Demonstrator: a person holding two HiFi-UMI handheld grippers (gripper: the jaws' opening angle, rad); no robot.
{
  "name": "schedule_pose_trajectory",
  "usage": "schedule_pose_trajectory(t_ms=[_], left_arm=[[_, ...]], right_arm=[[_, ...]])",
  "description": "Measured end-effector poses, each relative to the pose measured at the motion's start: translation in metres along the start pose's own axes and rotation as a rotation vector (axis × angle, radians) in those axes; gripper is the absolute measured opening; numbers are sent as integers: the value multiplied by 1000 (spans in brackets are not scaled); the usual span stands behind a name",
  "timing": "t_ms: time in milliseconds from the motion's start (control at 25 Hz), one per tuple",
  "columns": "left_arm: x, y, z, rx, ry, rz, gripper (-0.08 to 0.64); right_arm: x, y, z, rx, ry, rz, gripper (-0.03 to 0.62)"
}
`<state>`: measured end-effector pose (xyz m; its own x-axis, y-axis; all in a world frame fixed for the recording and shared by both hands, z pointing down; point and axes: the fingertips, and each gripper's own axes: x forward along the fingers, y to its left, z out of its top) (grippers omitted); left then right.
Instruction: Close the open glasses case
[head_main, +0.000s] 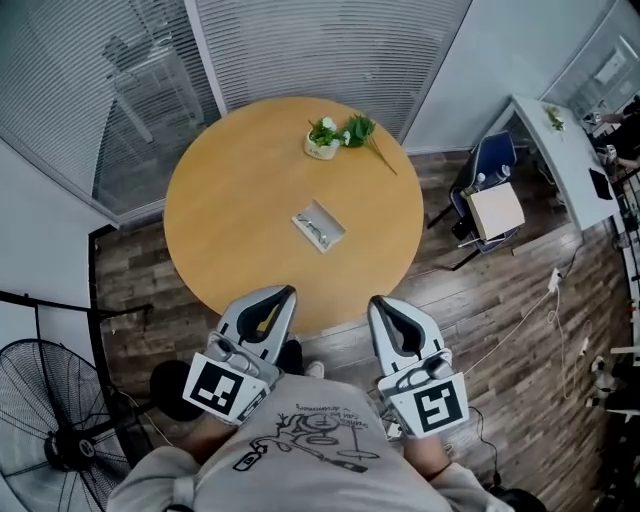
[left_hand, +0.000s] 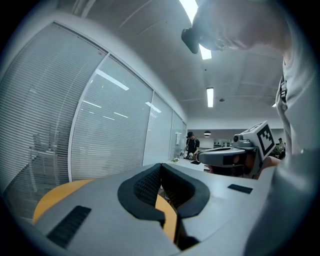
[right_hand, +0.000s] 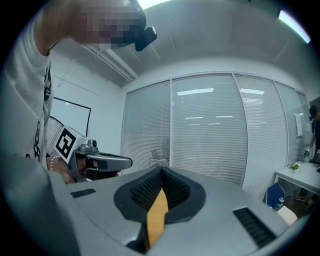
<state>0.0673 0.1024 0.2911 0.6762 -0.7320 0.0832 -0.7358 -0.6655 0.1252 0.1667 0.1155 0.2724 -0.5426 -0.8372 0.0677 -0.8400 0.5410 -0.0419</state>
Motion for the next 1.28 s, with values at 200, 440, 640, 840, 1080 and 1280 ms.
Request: schedule_pose_trajectory(t_ms=[200,440,640,840,1080,1280], left_arm=[[9,20,1,-5,1,-7,18],[24,47,7,-9,0,-16,18],[30,69,11,-10,-4,-24,18],[36,93,14,-13,-8,-31,18],[45,123,16,-19,-6,-36,18],[54,147,17,-23,-10,-44,18]], right_arm=[[22,-2,1,-2,4,-4,8],[52,-8,5,-5,10,-12,8],[75,-7,8,-10,8,-17,8],[98,-6,6,-30,45,-15,8],[130,-6,9,-34,45,-13,8],[157,-5,14,-42,10,-4,8]])
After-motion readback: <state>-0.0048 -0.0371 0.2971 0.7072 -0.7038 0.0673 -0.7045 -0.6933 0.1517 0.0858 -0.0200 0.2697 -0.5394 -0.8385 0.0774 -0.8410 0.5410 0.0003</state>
